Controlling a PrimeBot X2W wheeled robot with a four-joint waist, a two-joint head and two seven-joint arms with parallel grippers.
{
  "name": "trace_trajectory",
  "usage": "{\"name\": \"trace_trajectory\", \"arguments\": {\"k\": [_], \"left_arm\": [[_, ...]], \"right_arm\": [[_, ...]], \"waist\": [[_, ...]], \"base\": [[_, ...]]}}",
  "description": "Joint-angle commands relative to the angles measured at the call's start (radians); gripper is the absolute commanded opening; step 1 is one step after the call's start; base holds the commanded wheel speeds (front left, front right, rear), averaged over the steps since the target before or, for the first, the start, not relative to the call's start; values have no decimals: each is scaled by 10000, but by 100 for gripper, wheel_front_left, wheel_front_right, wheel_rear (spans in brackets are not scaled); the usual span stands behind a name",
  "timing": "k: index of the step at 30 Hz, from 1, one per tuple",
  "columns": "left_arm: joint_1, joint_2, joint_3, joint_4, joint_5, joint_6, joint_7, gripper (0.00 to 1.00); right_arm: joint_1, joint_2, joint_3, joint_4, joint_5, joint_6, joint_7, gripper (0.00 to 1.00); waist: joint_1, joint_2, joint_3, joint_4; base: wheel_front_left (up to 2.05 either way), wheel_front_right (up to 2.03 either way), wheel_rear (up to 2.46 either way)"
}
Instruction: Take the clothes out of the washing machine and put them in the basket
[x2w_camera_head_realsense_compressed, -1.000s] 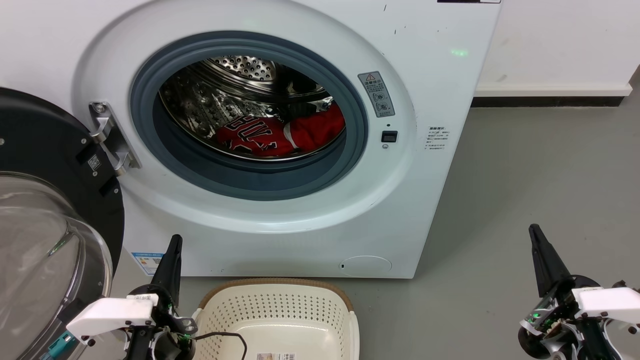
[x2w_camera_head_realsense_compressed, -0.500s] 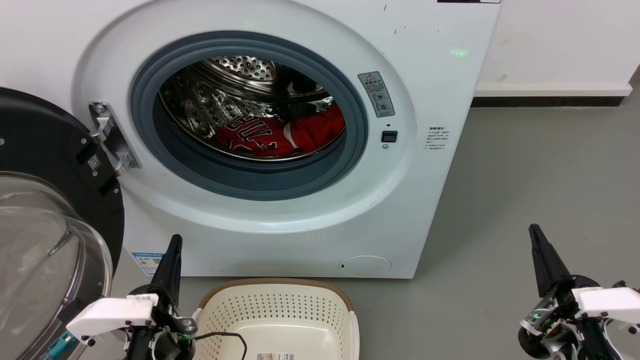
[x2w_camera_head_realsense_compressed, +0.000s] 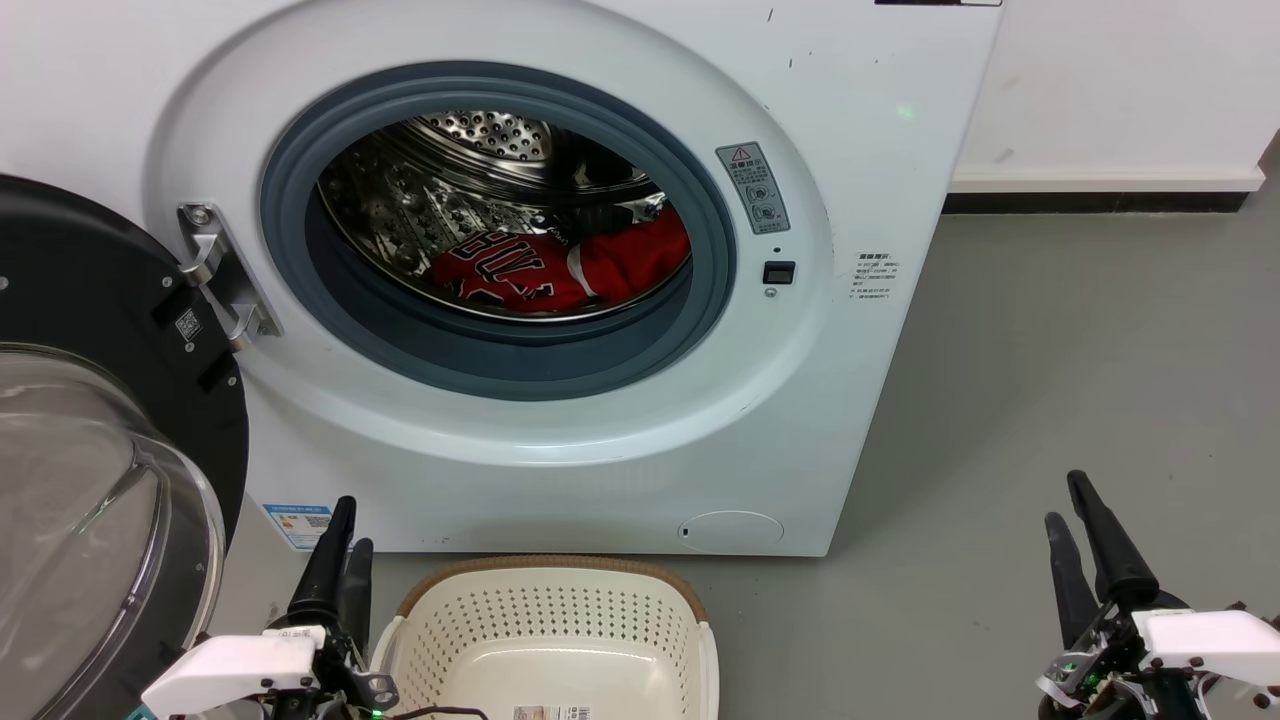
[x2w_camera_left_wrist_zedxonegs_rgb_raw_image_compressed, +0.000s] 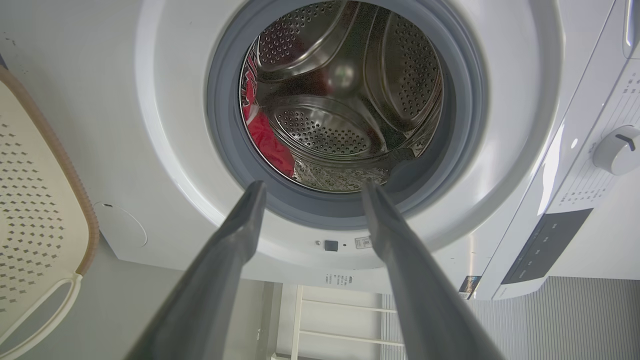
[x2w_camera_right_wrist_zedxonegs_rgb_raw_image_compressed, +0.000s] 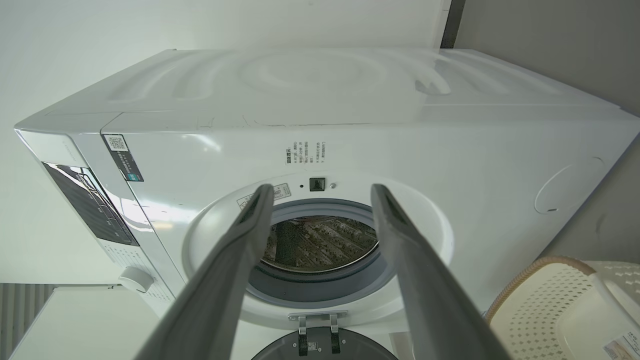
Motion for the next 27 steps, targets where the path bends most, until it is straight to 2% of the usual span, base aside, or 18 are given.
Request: {"name": "trace_trajectory", "arguments": {"k": [1, 7, 15, 20, 27], "left_arm": [[-99, 20, 45, -224, 148, 0, -118, 100], [-80, 24, 329, -122, 636, 0, -404, 100], [-142, 28, 811, -253, 1831, 2, -754, 100], [-165, 31, 1159, -824, 2967, 381, -961, 100], [-80, 36, 1072, -1881, 4396, 993, -1229, 100]], "right_arm": [[-113, -21, -27, -264, -197, 0, -130, 100], [-78, -21, -274, -322, -1132, 0, -417, 100], [-106, -23, -568, -654, -3026, 0, -771, 100], [-116, -24, -629, -1211, -4538, 0, -977, 100], [-192, -24, -682, -2001, -6735, 0, -1252, 100]], "waist": [[0, 0, 2, -3], [0, 0, 7, -14], [0, 0, 20, -19], [0, 0, 45, -28], [0, 0, 90, -41]], "base": [[0, 0, 0], [0, 0, 0], [0, 0, 0], [0, 0, 0], [0, 0, 0]]}}
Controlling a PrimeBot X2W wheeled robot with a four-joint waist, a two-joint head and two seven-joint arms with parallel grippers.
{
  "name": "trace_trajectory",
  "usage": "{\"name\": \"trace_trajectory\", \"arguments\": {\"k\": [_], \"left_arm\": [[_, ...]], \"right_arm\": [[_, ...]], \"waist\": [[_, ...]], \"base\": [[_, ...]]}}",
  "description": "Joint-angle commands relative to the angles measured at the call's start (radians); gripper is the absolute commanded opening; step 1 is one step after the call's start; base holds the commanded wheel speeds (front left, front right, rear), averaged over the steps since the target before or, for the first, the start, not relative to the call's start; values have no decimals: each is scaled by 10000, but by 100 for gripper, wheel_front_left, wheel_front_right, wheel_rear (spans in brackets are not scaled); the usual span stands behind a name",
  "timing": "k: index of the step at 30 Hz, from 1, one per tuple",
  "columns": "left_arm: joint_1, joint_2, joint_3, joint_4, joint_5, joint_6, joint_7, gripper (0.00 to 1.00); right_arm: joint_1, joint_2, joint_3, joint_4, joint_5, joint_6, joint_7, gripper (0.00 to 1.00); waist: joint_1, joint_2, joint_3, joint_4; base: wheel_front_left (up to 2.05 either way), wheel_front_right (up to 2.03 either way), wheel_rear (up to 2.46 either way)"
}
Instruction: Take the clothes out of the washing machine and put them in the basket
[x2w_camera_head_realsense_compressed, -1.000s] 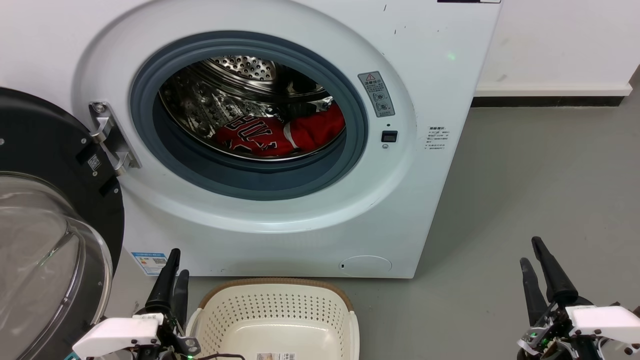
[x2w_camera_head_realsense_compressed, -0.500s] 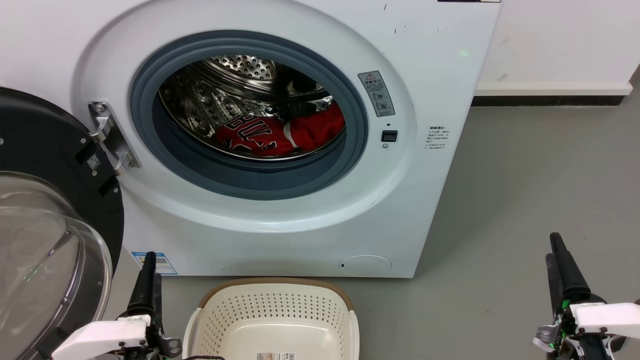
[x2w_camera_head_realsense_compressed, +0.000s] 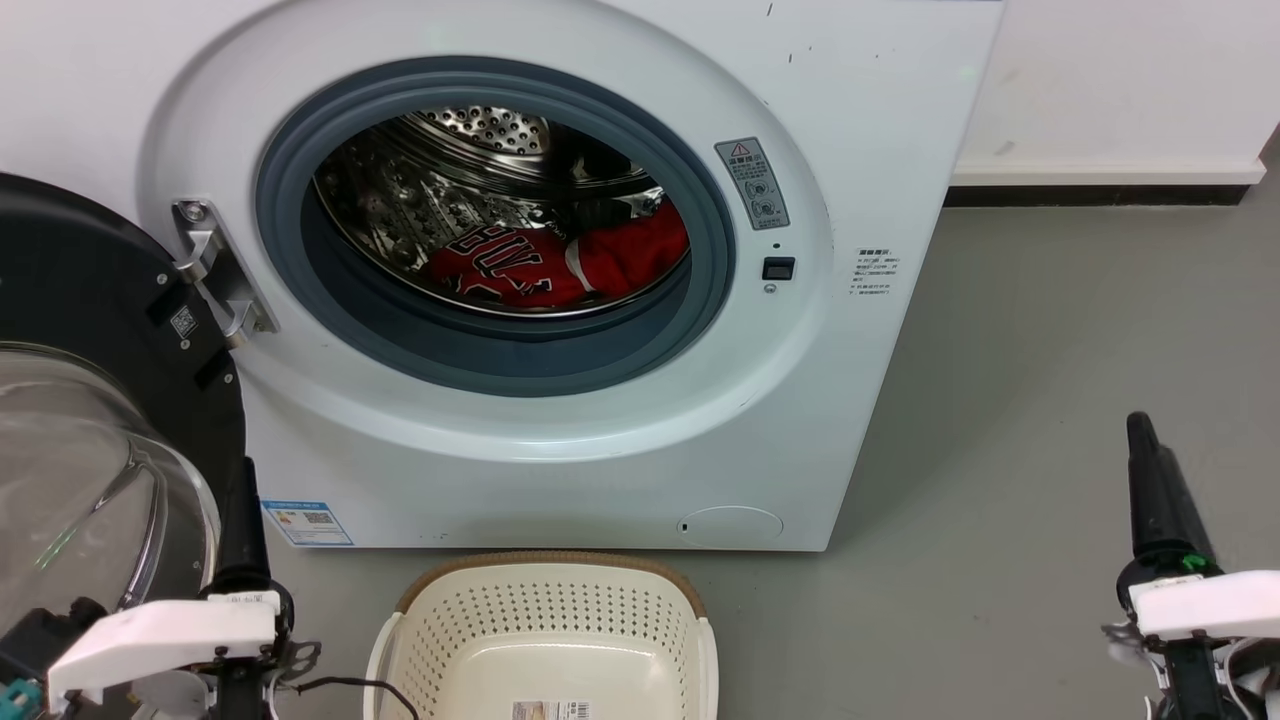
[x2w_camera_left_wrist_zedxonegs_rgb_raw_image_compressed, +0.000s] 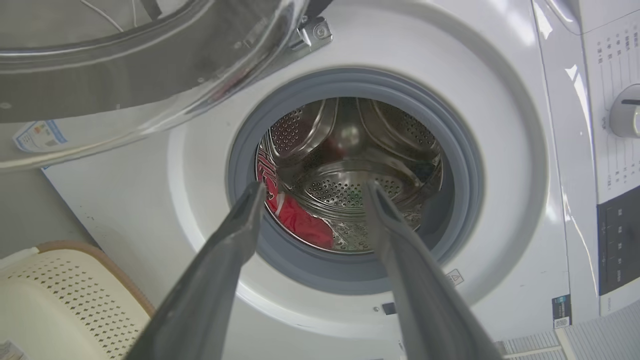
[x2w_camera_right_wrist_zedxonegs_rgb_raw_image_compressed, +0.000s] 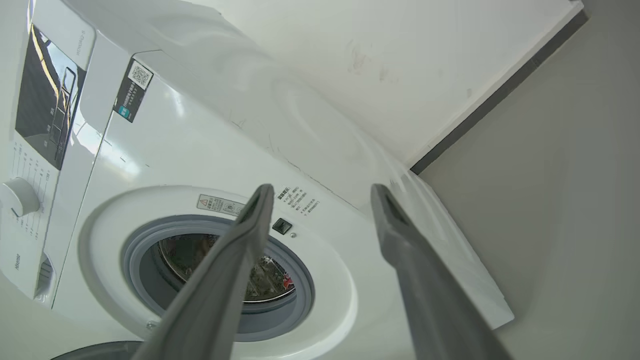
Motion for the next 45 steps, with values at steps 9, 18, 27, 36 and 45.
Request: {"name": "trace_trajectory", "arguments": {"k": [9, 18, 27, 36, 45], "left_arm": [[99, 38, -338, -1743, 2099, 687, -400, 100], [408, 41, -1472, -2862, 4751, 1037, -752, 100], [551, 200, -2313, -3064, 6509, 1544, -988, 100], [456, 1177, -3860, -3098, 7876, 3160, -1236, 100], [564, 1573, -4668, -2574, 8135, 4119, -1450, 100]], "right_arm": [[-178, -48, 370, -1598, -3030, 0, -429, 100], [25, -49, 747, -2259, -5038, 0, -783, 100], [156, -49, 1099, -2532, -6195, 0, -1010, 100], [291, -50, 1342, -2785, -7460, -1, -1261, 100], [499, -49, 1452, -2668, -8393, -1, -1490, 100]], "waist": [[0, 0, 75, -4], [0, 0, 78, -5], [0, 0, 89, -39], [0, 0, 141, -79], [0, 0, 162, -90]], "base": [[0, 0, 0], [0, 0, 0], [0, 0, 0], [0, 0, 0], [0, 0, 0]]}}
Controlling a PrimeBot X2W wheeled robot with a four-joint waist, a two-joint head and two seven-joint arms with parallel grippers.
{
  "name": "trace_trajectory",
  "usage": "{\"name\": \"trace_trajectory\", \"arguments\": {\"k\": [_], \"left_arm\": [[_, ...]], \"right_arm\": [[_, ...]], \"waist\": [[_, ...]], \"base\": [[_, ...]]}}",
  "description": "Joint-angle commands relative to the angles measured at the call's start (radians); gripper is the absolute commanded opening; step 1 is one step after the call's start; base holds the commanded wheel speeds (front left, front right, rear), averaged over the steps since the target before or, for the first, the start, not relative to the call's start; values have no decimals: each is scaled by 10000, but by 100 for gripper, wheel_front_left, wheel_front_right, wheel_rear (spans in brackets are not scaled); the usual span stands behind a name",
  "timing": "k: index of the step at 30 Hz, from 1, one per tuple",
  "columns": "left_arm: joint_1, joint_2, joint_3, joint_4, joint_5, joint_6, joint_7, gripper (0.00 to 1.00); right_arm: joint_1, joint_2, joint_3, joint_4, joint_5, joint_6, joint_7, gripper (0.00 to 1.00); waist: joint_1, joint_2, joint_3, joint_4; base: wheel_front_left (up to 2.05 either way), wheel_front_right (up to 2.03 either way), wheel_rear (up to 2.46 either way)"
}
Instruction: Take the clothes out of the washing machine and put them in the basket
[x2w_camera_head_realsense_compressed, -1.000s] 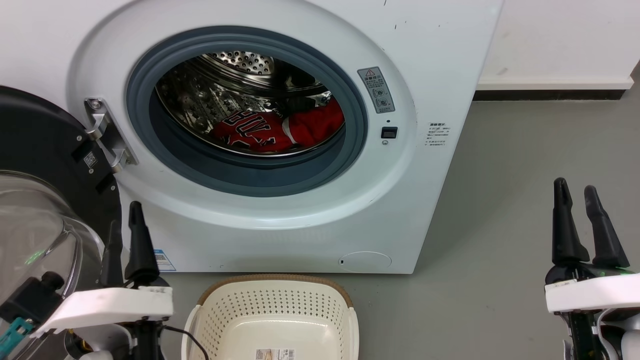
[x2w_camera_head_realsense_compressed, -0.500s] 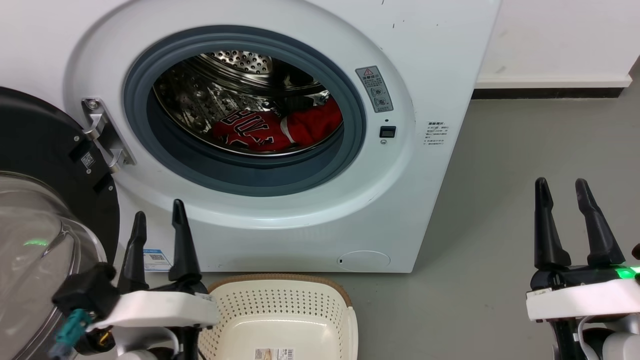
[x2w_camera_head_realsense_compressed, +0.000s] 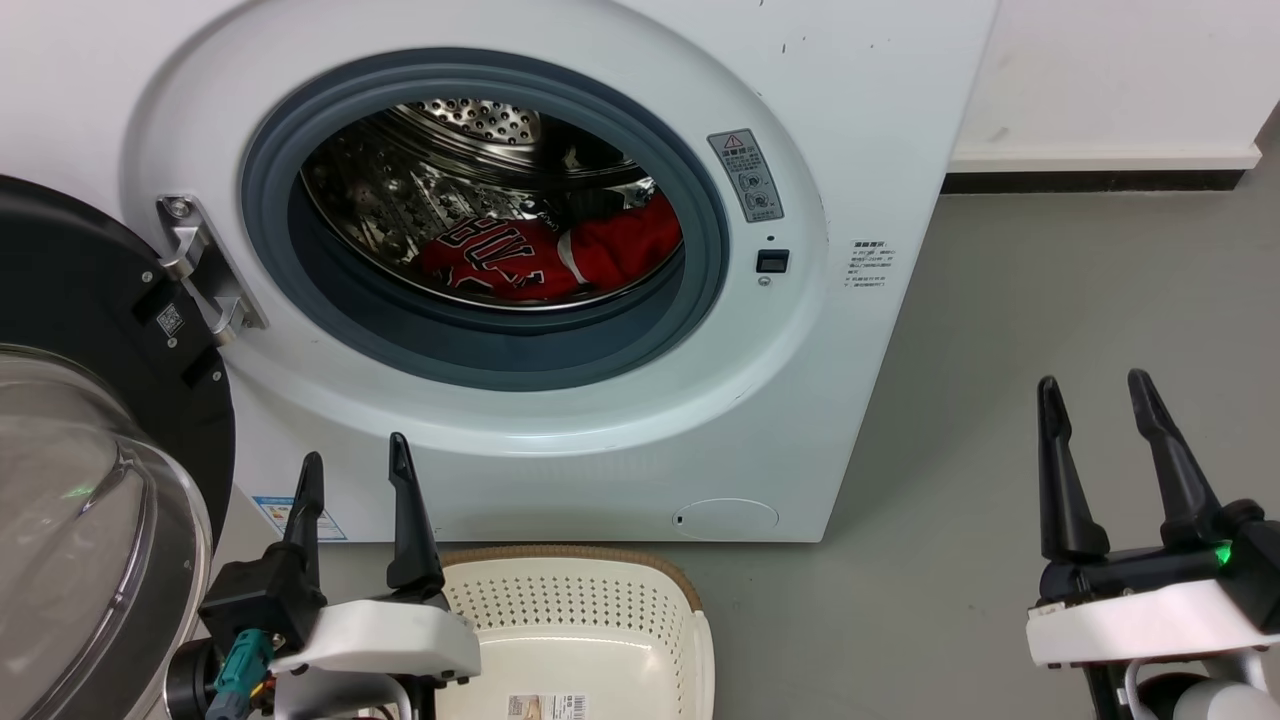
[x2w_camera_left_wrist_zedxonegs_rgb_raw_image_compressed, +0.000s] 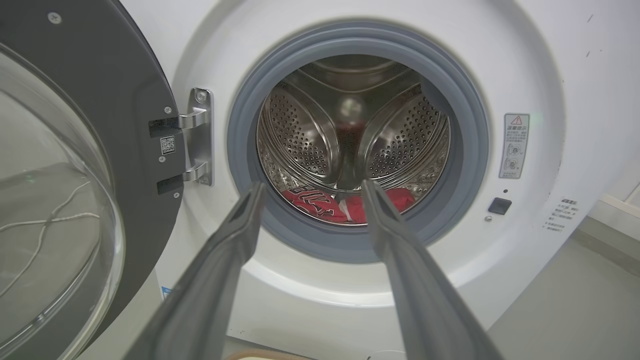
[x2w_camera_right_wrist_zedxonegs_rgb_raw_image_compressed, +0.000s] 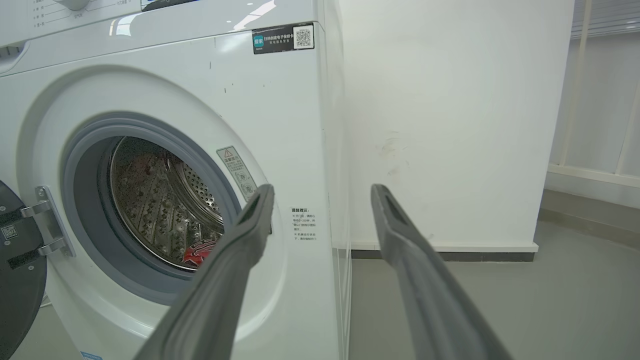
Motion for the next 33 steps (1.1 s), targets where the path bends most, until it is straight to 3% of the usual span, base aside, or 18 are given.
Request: {"name": "trace_trajectory", "arguments": {"k": [1, 14, 27, 33], "left_arm": [[1, 65, -28, 0, 227, 56, -85, 100], [405, -396, 458, 542, 1112, -982, -381, 100], [604, -467, 356, 764, 2521, -723, -637, 100], [718, -678, 548, 744, 2652, -1038, -742, 100]], "right_arm": [[51, -44, 20, -24, -230, -3, -105, 100], [317, -42, 206, 560, -1128, -3, -393, 100], [493, -42, 358, 707, -2093, -3, -660, 100], [524, -39, 183, 1128, -964, -3, -783, 100]], "waist": [[0, 0, 2, 2], [0, 0, 13, 14], [0, 0, 10, -21], [0, 0, 21, -56]], "base": [[0, 0, 0], [0, 0, 0], [0, 0, 0], [0, 0, 0]]}}
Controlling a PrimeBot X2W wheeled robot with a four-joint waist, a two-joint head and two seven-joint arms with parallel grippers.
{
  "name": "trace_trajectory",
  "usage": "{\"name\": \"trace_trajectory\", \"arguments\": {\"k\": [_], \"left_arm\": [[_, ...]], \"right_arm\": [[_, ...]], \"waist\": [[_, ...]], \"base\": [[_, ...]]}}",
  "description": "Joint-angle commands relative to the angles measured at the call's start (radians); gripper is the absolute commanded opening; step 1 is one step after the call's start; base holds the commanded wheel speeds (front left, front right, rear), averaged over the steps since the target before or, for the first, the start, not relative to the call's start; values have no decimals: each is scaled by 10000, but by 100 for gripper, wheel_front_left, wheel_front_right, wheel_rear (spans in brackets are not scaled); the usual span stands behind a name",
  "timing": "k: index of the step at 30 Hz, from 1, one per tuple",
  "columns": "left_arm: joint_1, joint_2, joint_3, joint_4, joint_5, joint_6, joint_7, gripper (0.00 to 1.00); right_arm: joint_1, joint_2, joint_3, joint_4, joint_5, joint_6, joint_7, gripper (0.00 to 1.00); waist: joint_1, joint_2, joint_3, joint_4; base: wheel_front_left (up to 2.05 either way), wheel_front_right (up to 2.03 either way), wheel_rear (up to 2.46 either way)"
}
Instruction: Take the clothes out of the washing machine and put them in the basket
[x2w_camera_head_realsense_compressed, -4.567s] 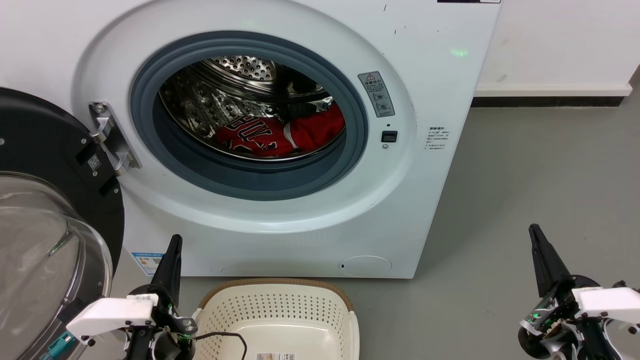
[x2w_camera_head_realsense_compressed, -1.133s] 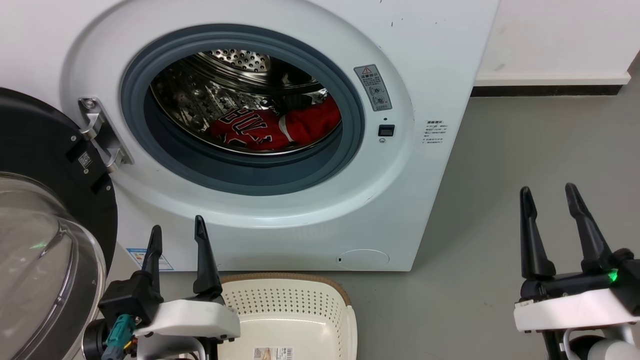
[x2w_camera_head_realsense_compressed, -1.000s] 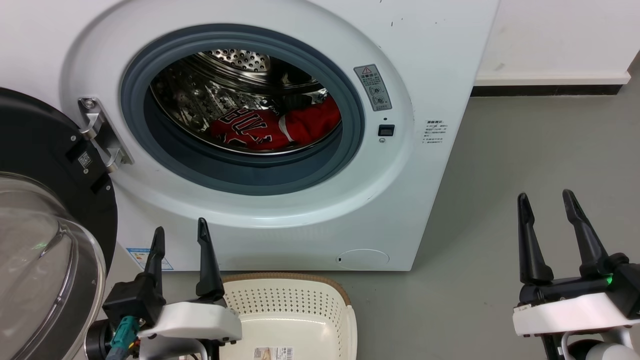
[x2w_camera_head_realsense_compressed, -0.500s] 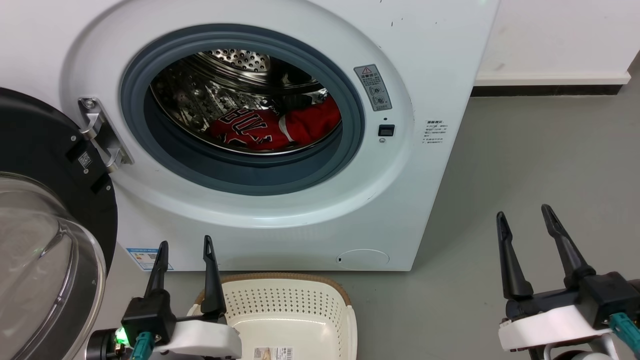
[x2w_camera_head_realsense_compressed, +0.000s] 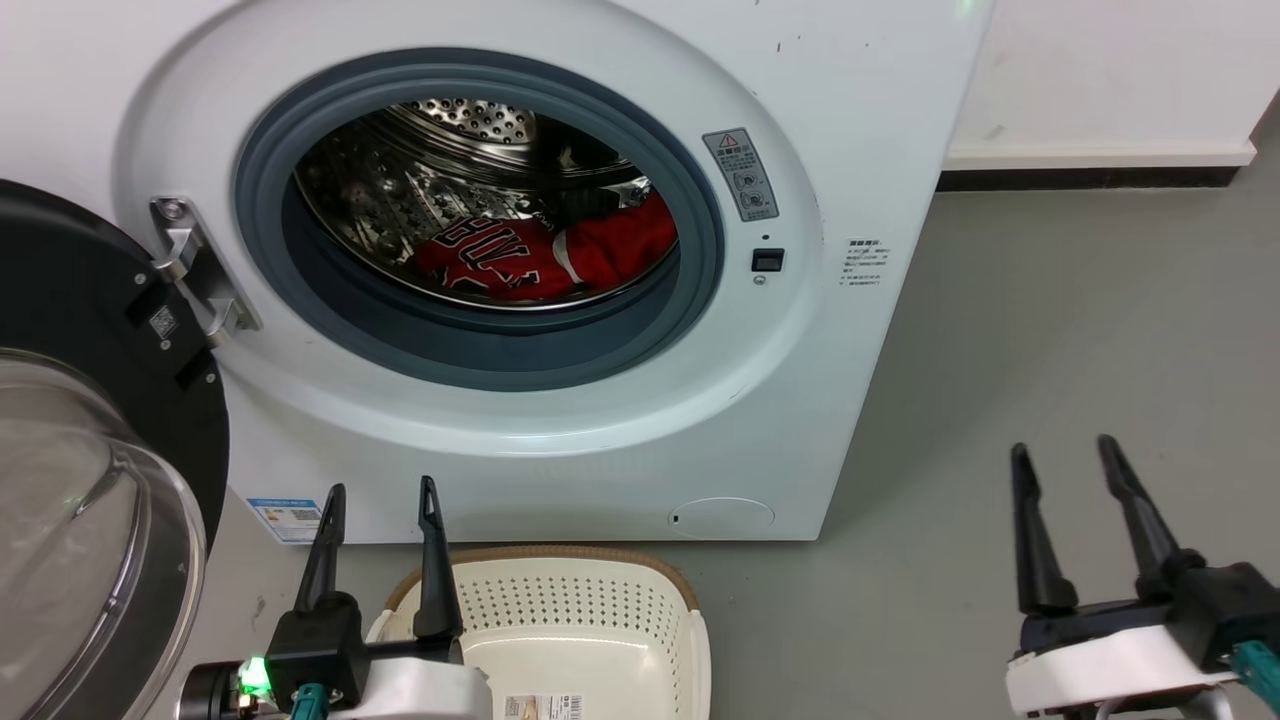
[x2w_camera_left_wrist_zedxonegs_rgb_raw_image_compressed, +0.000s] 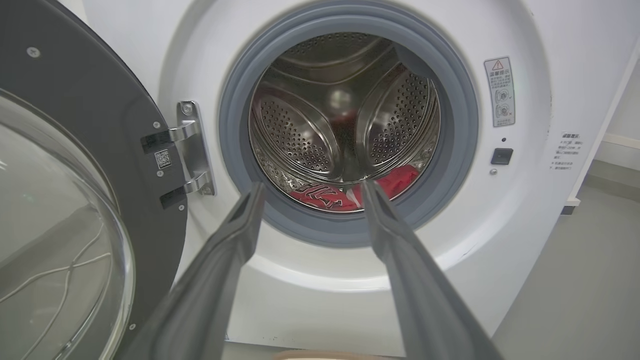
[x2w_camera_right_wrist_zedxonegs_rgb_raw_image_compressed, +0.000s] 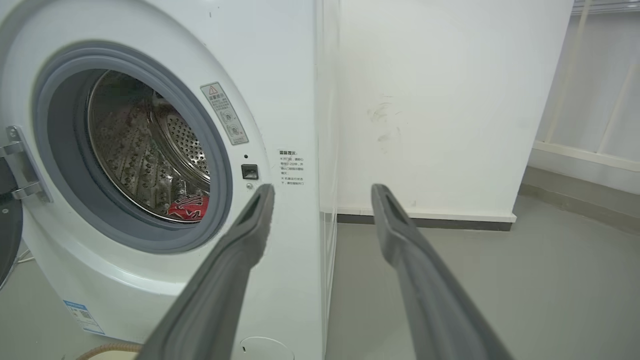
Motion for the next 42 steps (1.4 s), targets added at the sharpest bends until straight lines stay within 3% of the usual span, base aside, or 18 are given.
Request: {"name": "trace_trajectory", "arguments": {"k": [1, 12, 30, 36, 42], "left_arm": [[89, -26, 99, -30, 233, -108, -71, 100], [220, -202, 229, 146, 1348, -452, -269, 100], [288, -283, 455, 340, 1395, -662, -248, 100], [-177, 23, 473, 317, 1509, -811, -248, 100], [-1335, 810, 792, 474, 1471, -1275, -247, 100]], "right_arm": [[0, -16, 144, 50, -314, -5, -97, 100], [16, -21, 309, 957, -1024, -7, -293, 100], [-201, -21, 337, 1282, -718, -7, -271, 100], [-601, -21, 286, 1124, -557, -7, -271, 100], [-1180, -19, 119, 912, -155, -8, -269, 100]], "waist": [[0, -1, 9, -4], [0, -1, 20, -47], [0, -1, 14, -166], [0, -1, 746, -633], [0, -1, 2180, -1454]], "base": [[0, 0, 0], [0, 0, 0], [0, 0, 0], [0, 0, 0], [0, 0, 0]]}}
